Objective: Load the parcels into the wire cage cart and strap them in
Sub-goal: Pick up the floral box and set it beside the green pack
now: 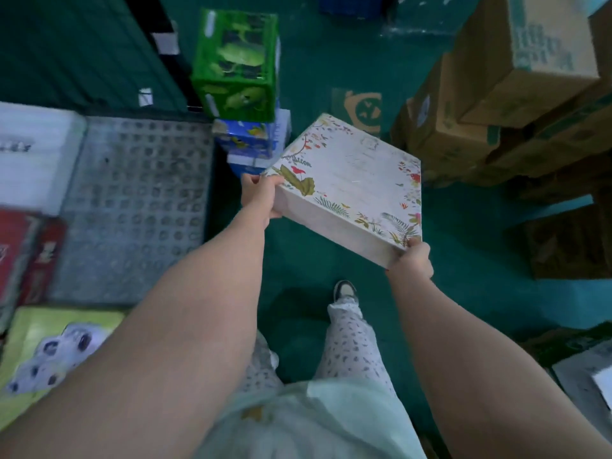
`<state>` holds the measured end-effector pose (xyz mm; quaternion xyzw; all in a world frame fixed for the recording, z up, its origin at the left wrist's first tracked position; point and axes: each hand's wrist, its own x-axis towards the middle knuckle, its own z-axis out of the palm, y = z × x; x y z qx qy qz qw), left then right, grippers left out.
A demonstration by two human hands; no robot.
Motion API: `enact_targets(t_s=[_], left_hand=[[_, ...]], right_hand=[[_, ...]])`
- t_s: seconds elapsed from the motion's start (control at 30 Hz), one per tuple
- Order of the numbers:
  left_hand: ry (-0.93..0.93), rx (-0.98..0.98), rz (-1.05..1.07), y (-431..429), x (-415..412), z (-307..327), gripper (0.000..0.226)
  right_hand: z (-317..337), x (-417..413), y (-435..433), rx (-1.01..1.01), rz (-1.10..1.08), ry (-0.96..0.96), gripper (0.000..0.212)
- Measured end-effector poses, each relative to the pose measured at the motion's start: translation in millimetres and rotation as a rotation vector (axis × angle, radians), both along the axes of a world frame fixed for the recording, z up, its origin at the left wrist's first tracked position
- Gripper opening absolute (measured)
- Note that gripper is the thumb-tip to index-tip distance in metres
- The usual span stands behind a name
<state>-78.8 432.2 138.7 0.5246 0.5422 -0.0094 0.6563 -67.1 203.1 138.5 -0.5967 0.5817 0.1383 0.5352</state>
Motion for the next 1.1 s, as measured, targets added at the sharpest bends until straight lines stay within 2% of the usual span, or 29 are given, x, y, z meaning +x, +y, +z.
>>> enact_targets(t_s=[0.17, 0.3, 0.47, 0.63, 0.8, 1.1], left_hand=[[-0.011, -0.001, 0.268, 32, -48, 23, 0.032], [-0.003, 0.004, 0.512, 45, -86, 34, 0.034], [0.0, -0.011, 0.825, 55, -129, 31, 0.032], [0.004, 0.003, 1.005, 79, -178, 27, 0.031], [0.035, -0.003, 1.109, 134, -235, 13, 0.035], [-0.018, -0.078, 1.207, 237, -298, -39, 0.083]], right_hand=[[20, 6, 42, 0.097, 0.272, -0.033, 0.024], [29, 17, 74, 0.118, 0.53, 0.006, 0.029], [37, 26, 123, 0.112, 0.838, 0.016, 0.024], [35, 6, 183, 0.102, 1.032, 0.072, 0.024], [18, -33, 256, 0.108, 1.153, 0.109, 0.026], [-38, -113, 381, 0.106, 1.188, 0.078, 0.023]])
